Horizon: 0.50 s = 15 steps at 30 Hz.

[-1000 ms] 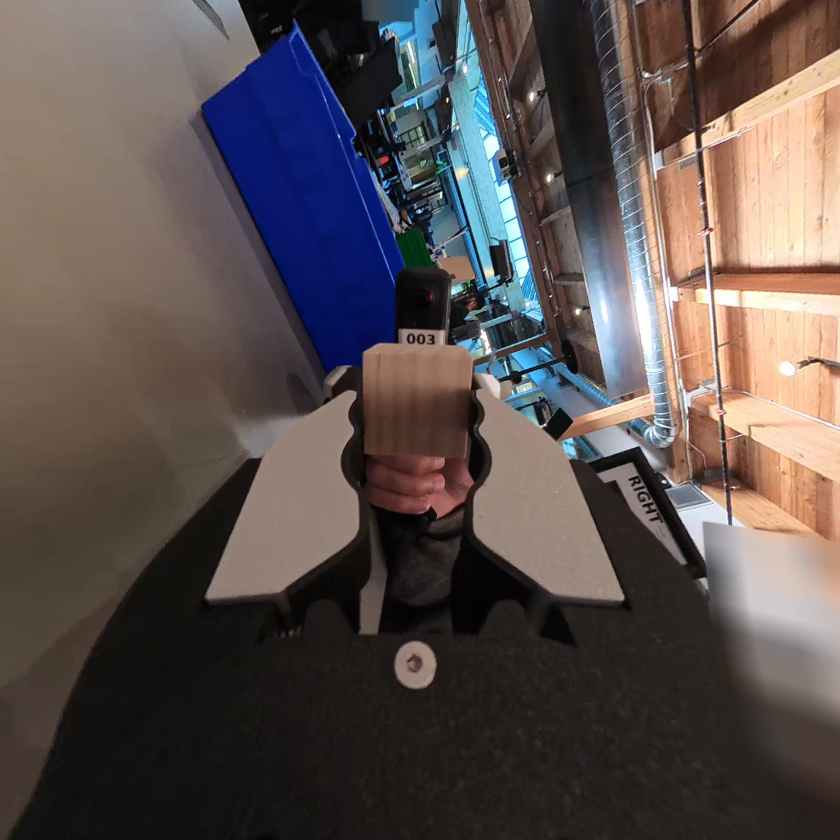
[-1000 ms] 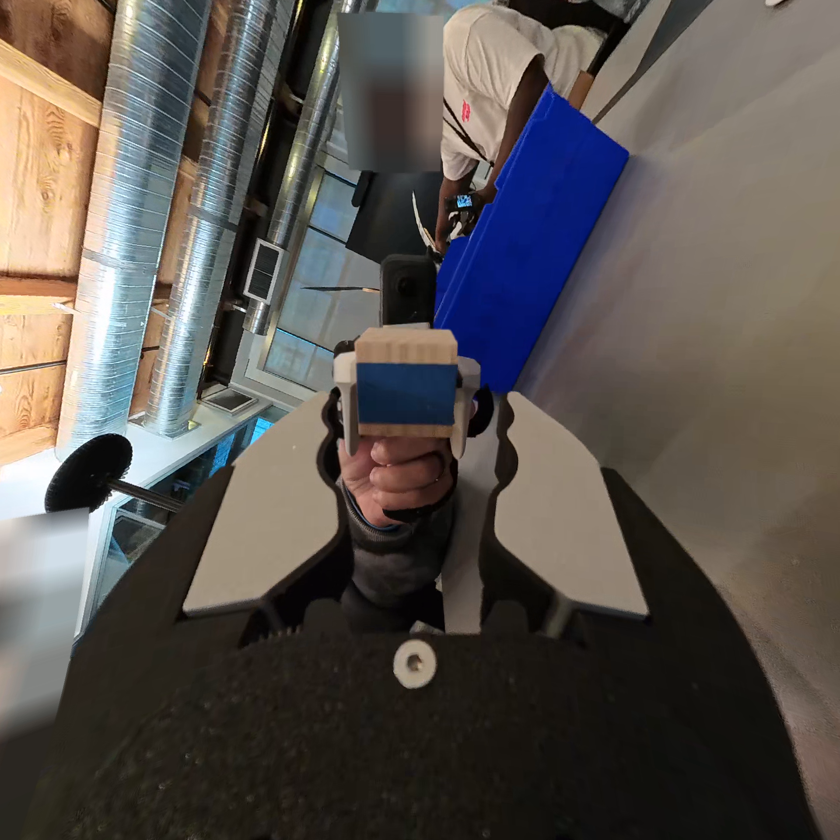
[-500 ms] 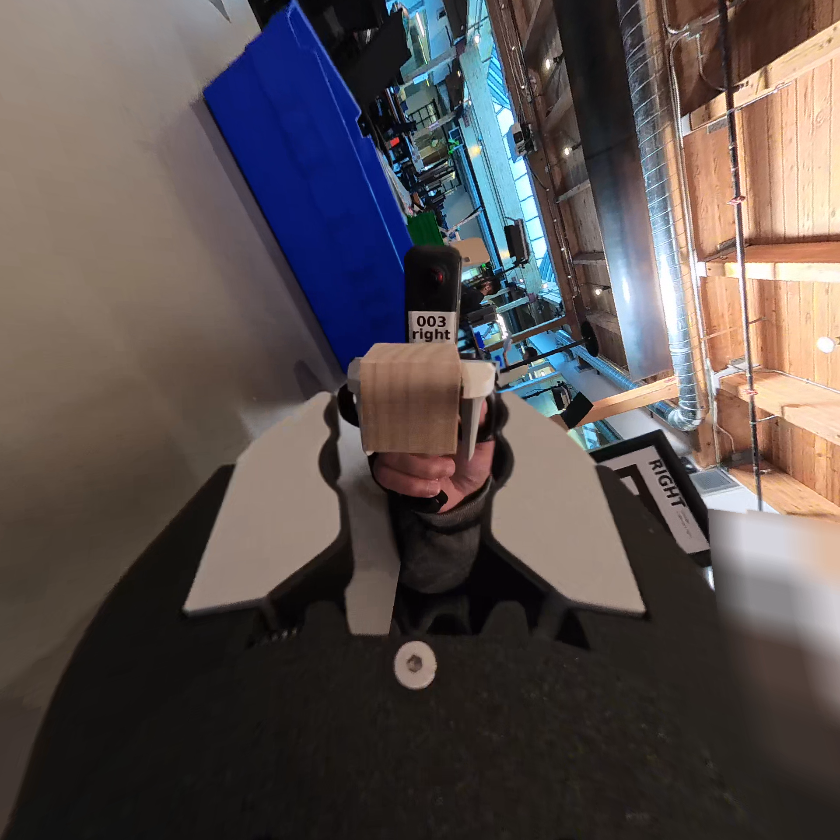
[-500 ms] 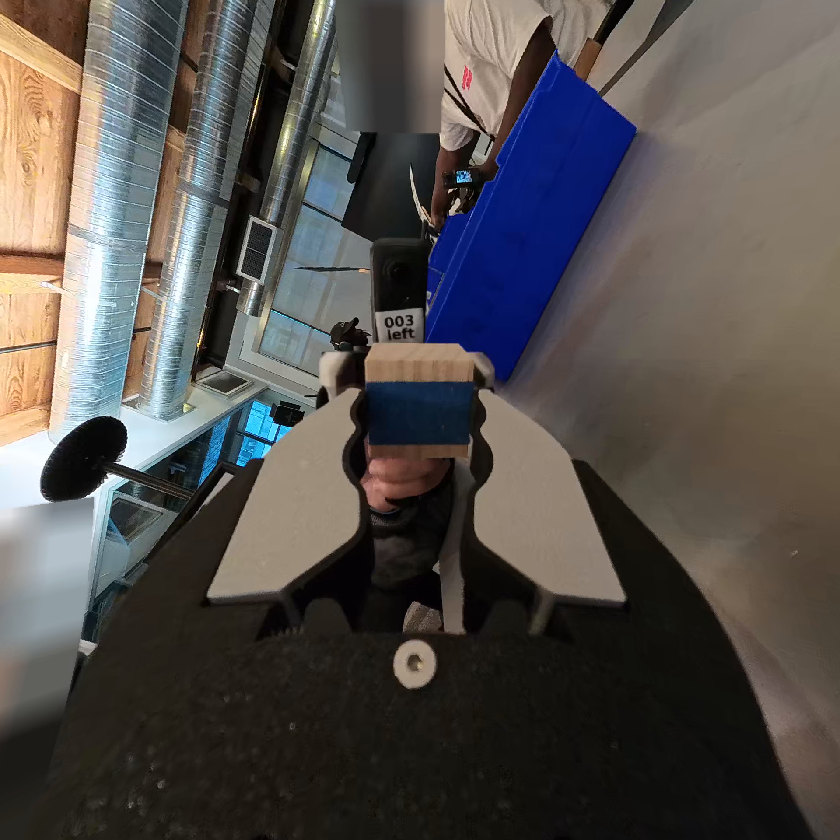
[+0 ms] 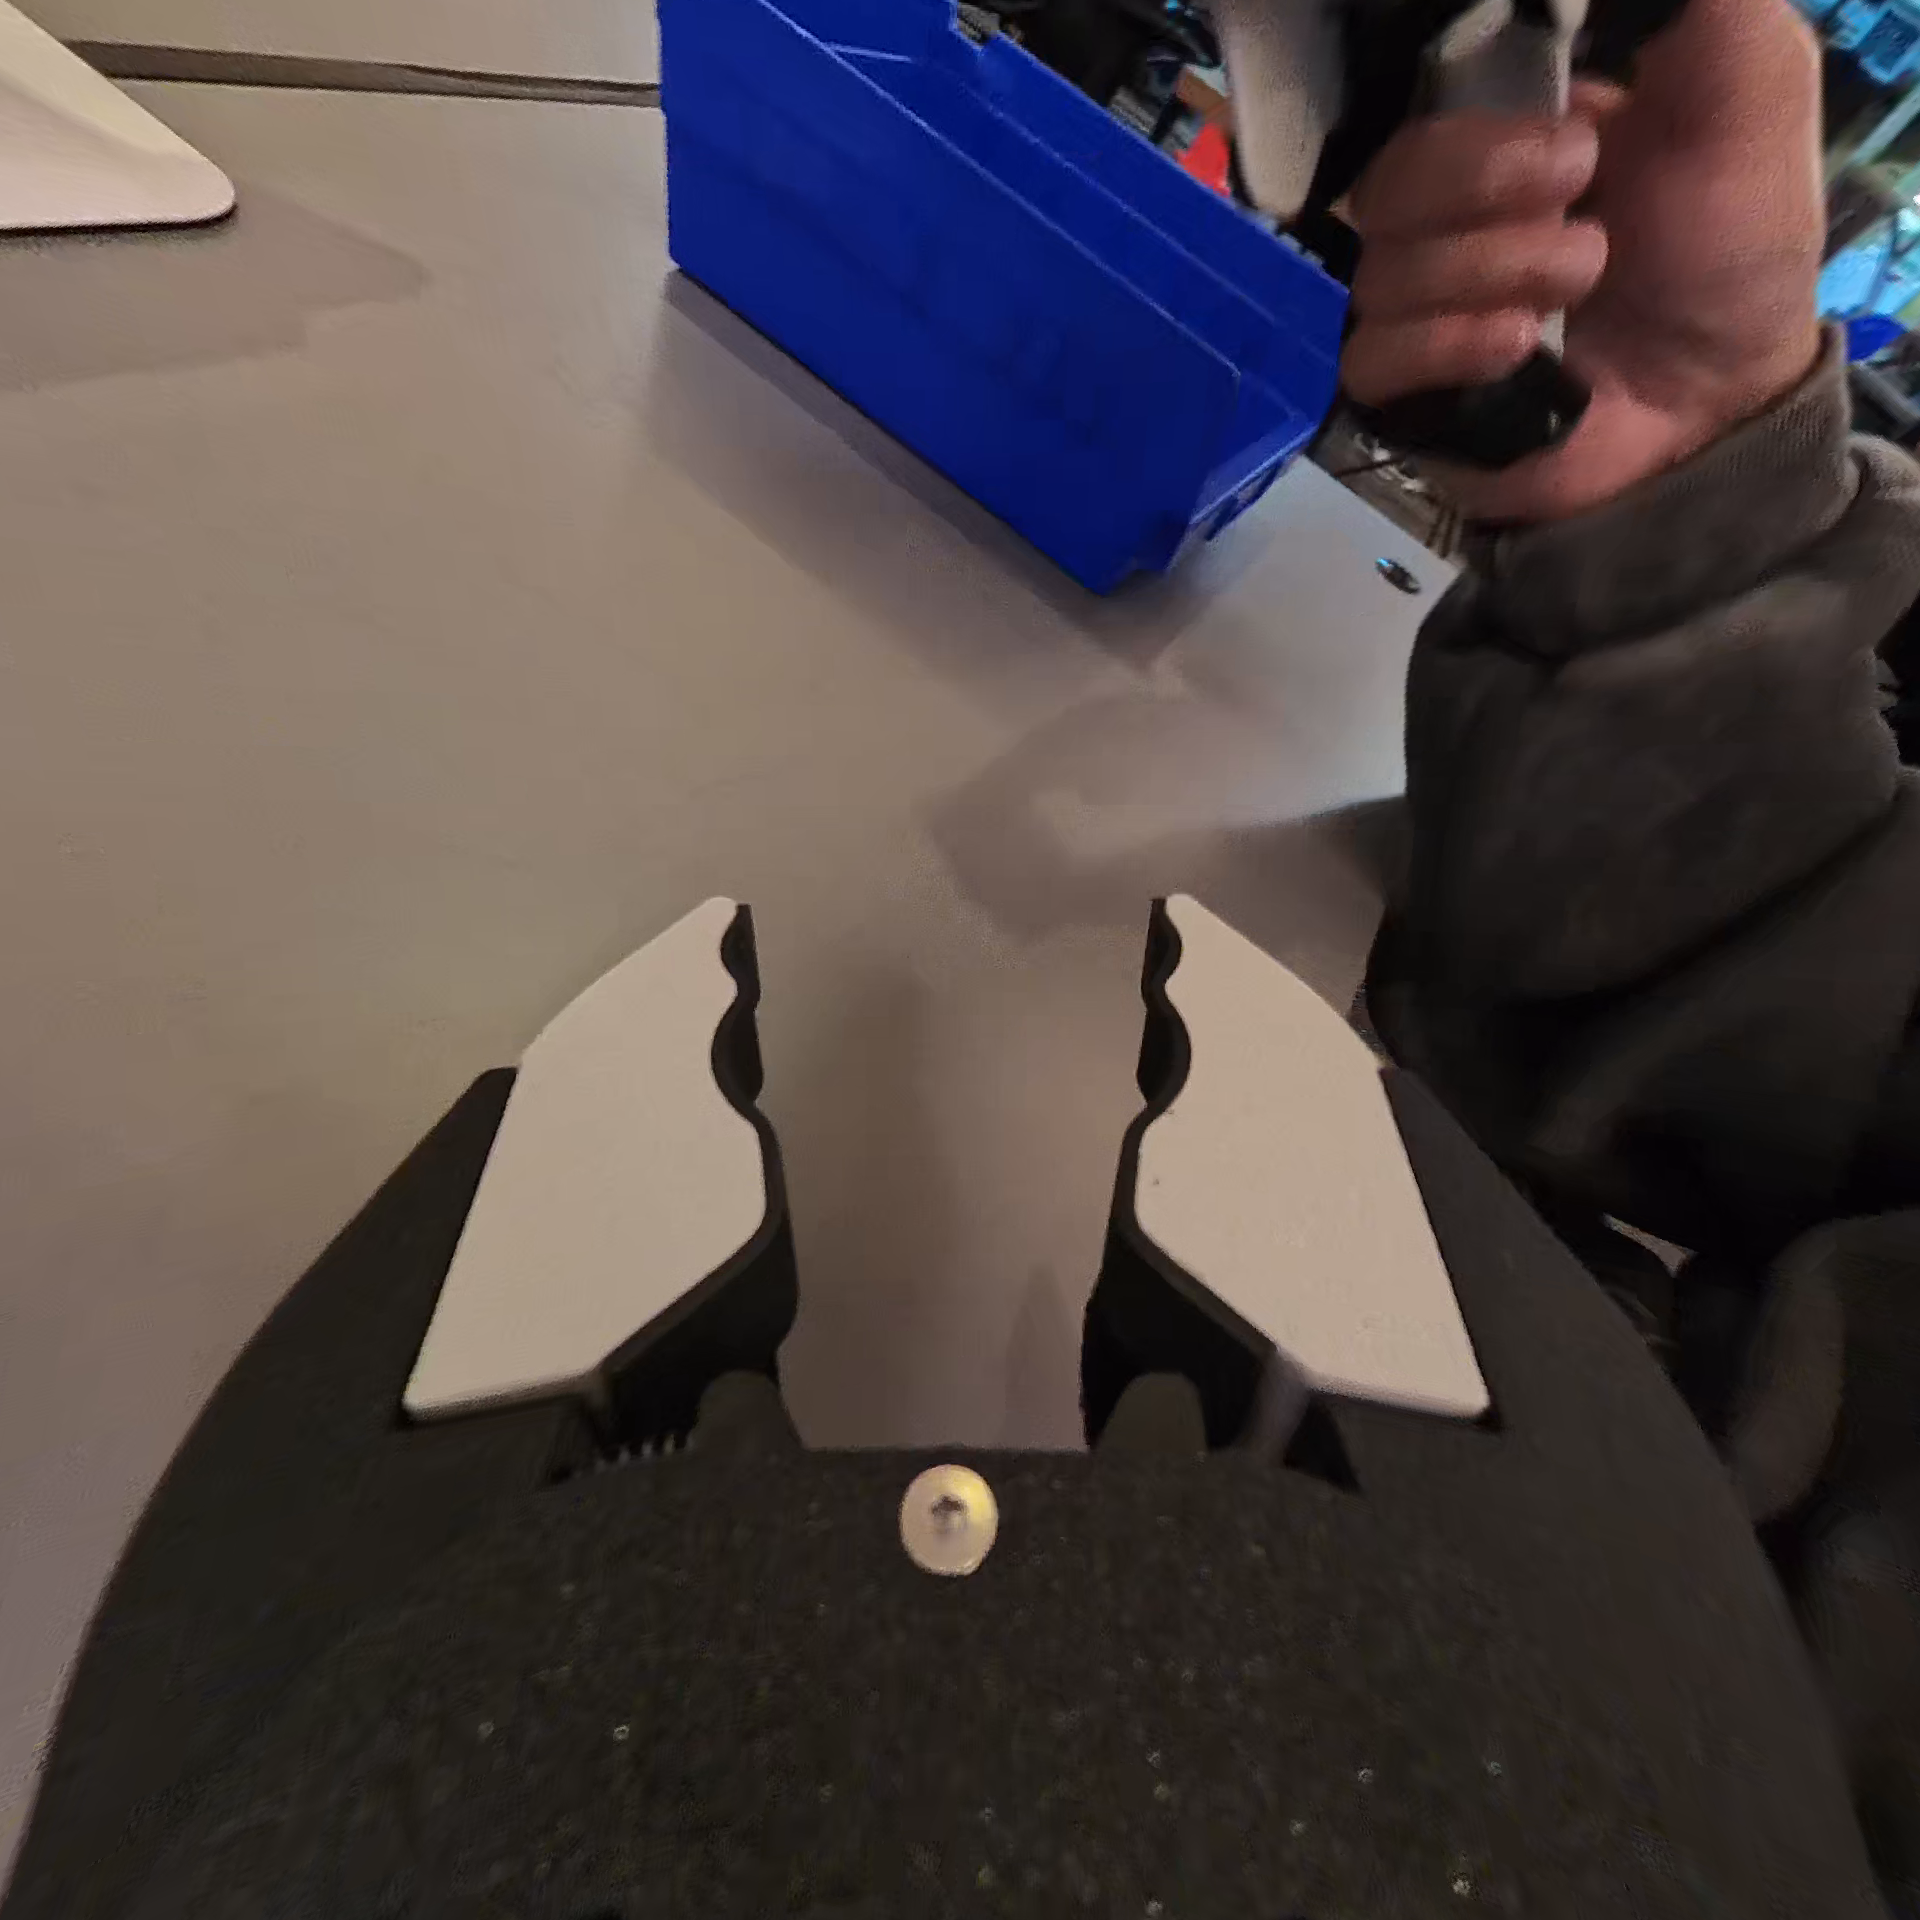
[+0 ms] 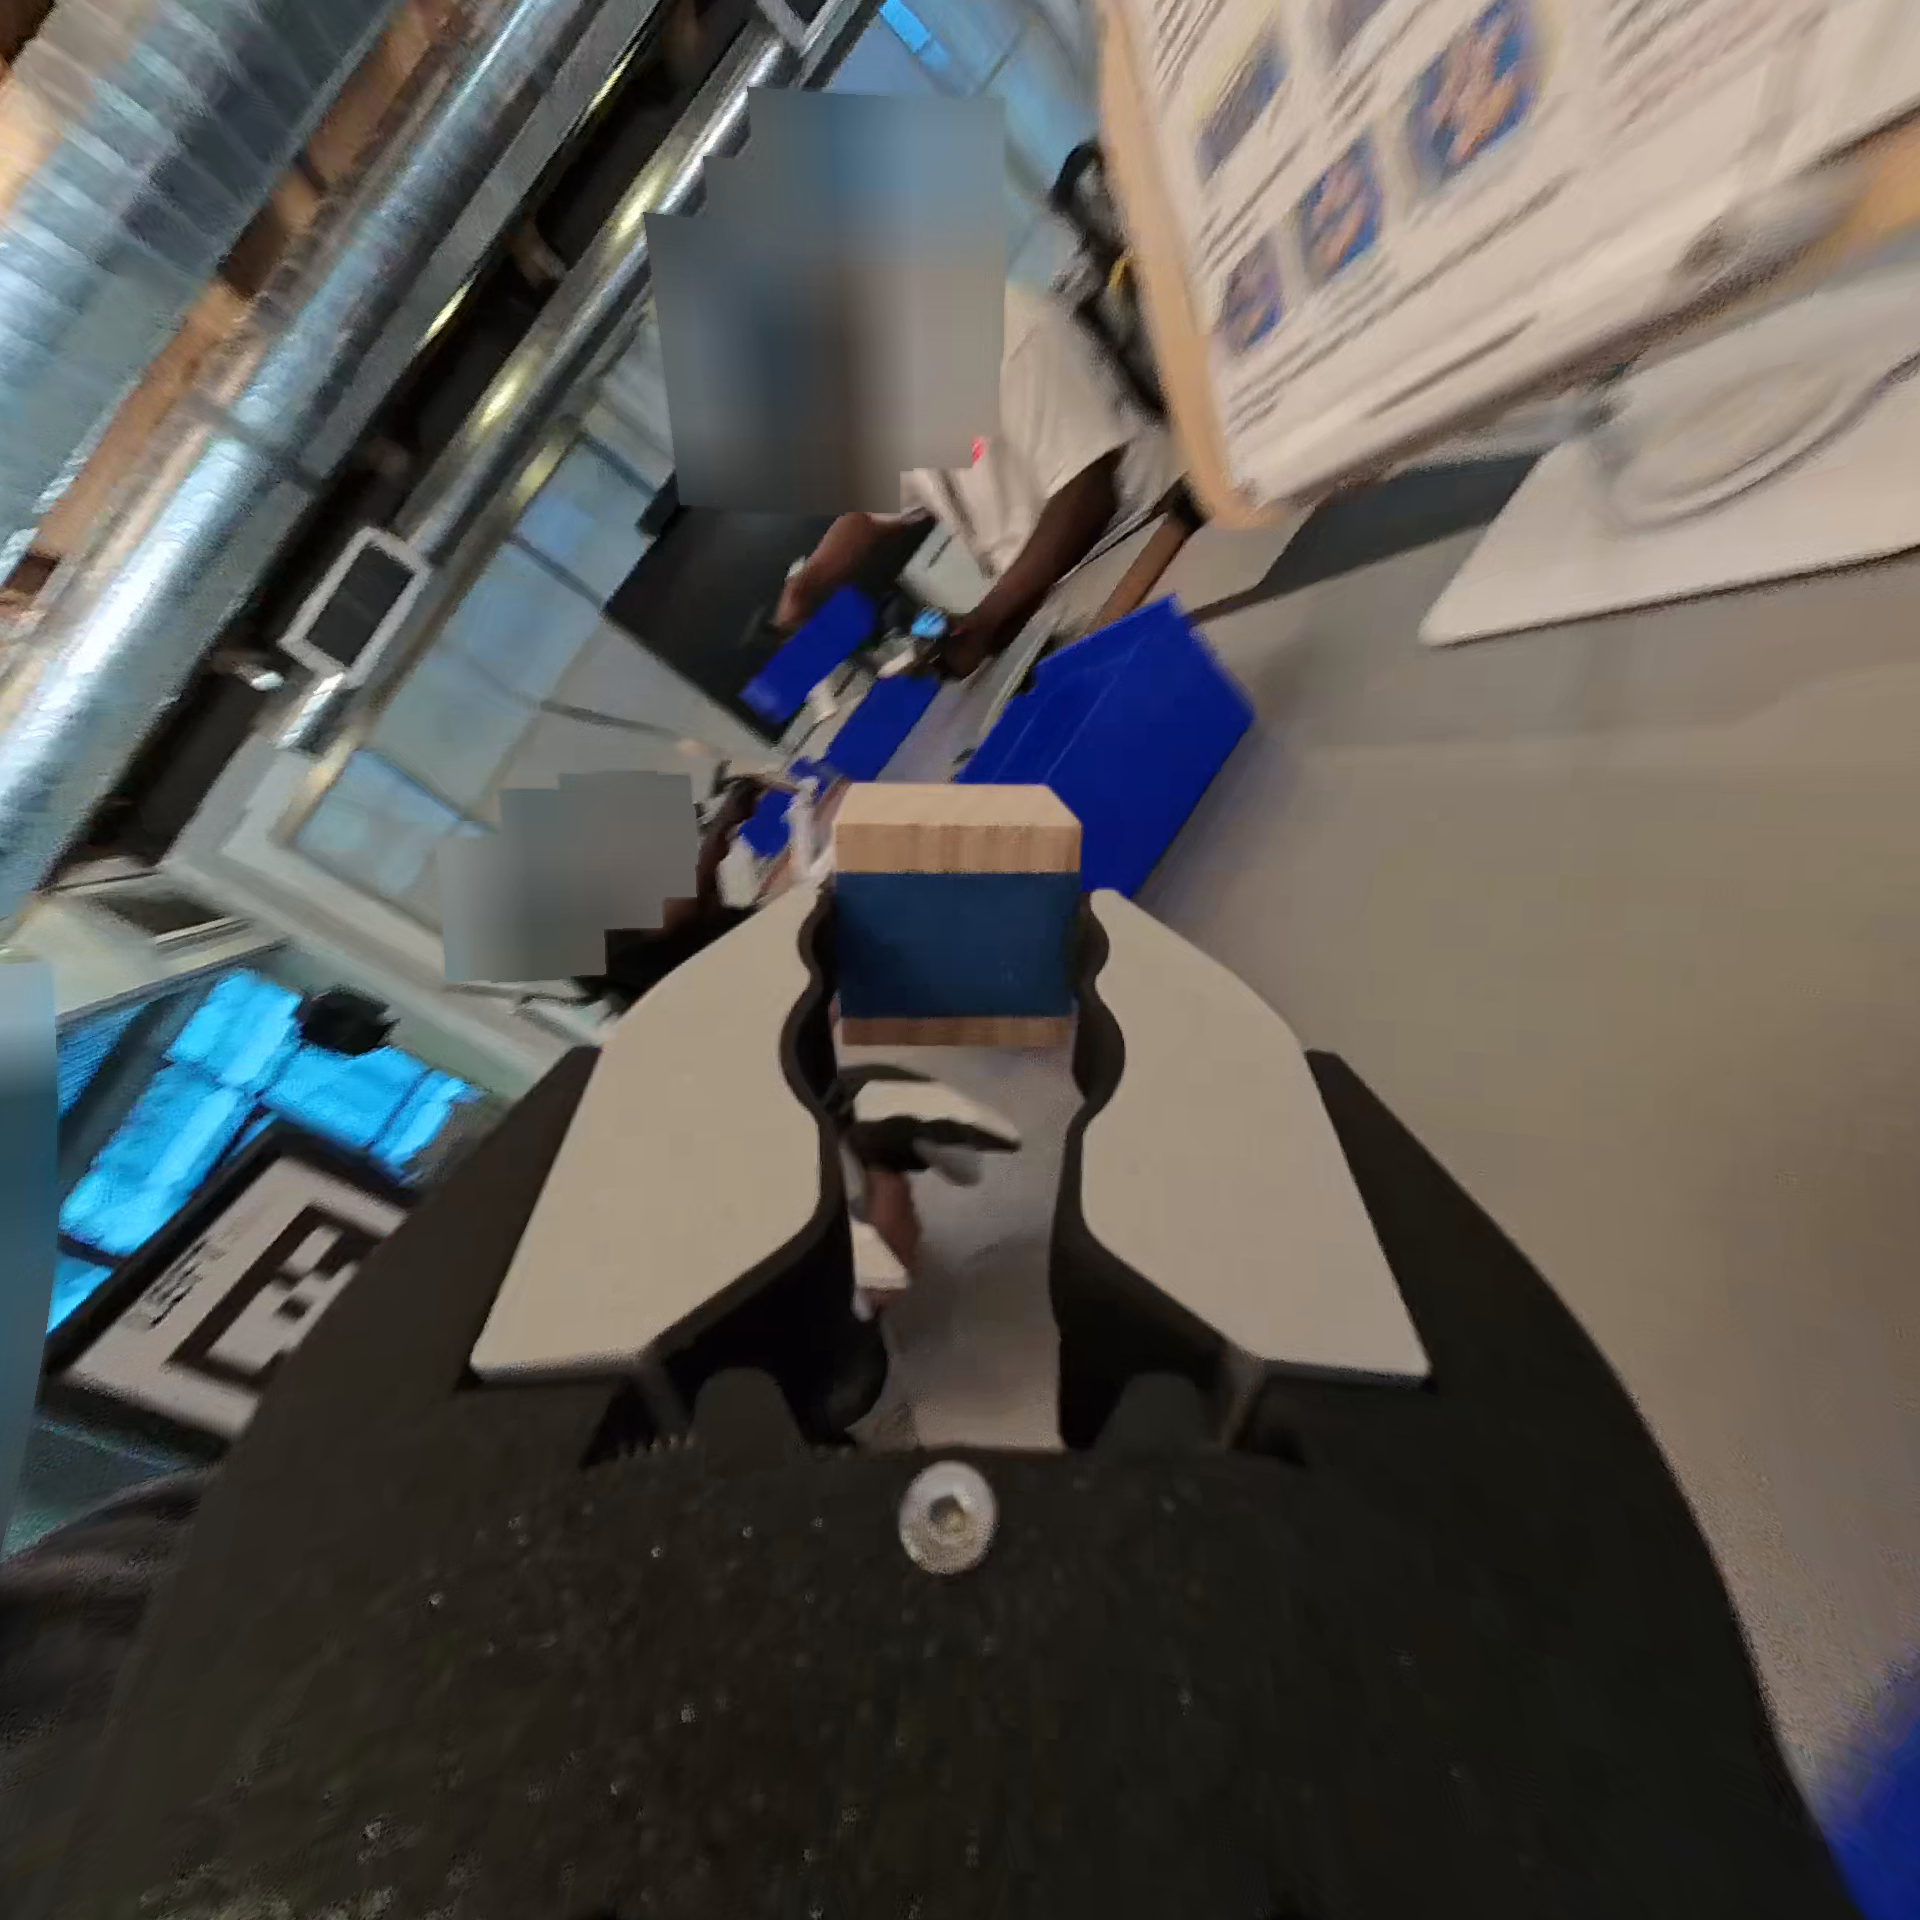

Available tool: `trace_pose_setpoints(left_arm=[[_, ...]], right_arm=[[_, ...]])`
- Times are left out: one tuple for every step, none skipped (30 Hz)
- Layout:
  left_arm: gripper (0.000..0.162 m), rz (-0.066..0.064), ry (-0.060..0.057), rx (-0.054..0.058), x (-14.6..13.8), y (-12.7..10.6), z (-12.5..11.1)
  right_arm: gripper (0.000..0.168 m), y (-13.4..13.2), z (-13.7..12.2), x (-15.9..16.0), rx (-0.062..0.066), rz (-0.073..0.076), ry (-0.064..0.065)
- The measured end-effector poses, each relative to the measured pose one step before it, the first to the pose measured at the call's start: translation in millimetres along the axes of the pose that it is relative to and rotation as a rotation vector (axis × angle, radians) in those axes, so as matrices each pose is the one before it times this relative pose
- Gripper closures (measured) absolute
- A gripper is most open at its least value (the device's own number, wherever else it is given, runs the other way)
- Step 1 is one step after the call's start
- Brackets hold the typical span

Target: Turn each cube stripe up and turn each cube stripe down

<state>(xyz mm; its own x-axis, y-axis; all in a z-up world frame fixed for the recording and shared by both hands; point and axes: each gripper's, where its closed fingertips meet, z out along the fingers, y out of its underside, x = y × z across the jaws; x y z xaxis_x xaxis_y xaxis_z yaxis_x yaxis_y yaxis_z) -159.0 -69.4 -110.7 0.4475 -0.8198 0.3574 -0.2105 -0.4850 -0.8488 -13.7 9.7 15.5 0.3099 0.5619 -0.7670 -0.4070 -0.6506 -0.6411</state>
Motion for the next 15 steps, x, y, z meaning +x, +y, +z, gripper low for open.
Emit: trace_pose_setpoints(left_arm=[[0.092,0.0027,0.0251,-0.0044,4.37,-0.03,0.89],[0.092,0.0031,0.0197,-0.0104,3.43,0.75,1.06],[0.092,0.0063,0.0058,-0.0092,1.51,1.35,1.19],[0.092,0.0106,-0.0056,-0.0077,0.04,1.93,1.15],[0.093,0.0124,-0.0092,-0.0152,-0.35,3.27,1.65],[0.093,0.013,-0.0108,-0.0224,-0.45,4.21,2.01],[0.093,0.0134,-0.0114,-0.0161,-0.19,3.26,1.86],[0.093,0.0116,-0.0057,-0.0075,0.95,1.98,1.51],[0.093,0.0066,0.0009,-0.0085,1.83,1.68,1.47],[0.093,0.0044,0.0034,-0.0075,2.05,1.2,1.32],[0.093,0.0039,0.0025,-0.0039,1.62,0.83,0.97],[0.093,0.0024,0.0017,-0.0069,1.02,1.19,1.04],[0.093,0.0001,-0.0014,-0.0046,0.14,0.9,0.59],[0.093,-0.0024,-0.001,0.0012,-0.28,0.17,0.37],[0.093,-0.0053,0.0026,-0.0001,-0.21,0.39,0.24]], right_arm=[[0.125,-17.6,-17.65,5.59,0.0367,-0.0165,0.0727],[0.125,-17.51,-17.6,10.83,0.0391,-0.025,0.0879],[0.125,-14.36,-15.75,18.58,0.024,-0.0356,0.1164],[0.125,-7.29,-11.95,26.89,-0.0078,-0.0302,0.1453],[0.125,-0.35,-6.49,27.95,-0.0308,-0.0133,0.1324],[0.125,2.9,-1.21,24.39,-0.0322,-0.0036,0.1017],[0.125,6.91,3.26,21.99,-0.0447,0.0066,0.0897],[0.125,10.38,6.84,16.98,-0.0685,0.0006,0.0689],[0.125,10.78,9.01,10.69,-0.0711,-0.0044,0.0425],[0.125,9.91,9.39,7.35,-0.0664,-0.0046,0.0351],[0.125,5.92,8.59,5.29,-0.0436,-0.0135,0.0359],[0.125,3.36,7.45,5.87,-0.0281,-0.0132,0.0484],[0.125,2.06,6.71,6.84,-0.0262,-0.0161,0.0594],[0.125,0.01,6.39,6.62,-0.0189,-0.017,0.0589],[0.125,-1.9,5.81,7.99,-0.0136,-0.0133,0.0647]])
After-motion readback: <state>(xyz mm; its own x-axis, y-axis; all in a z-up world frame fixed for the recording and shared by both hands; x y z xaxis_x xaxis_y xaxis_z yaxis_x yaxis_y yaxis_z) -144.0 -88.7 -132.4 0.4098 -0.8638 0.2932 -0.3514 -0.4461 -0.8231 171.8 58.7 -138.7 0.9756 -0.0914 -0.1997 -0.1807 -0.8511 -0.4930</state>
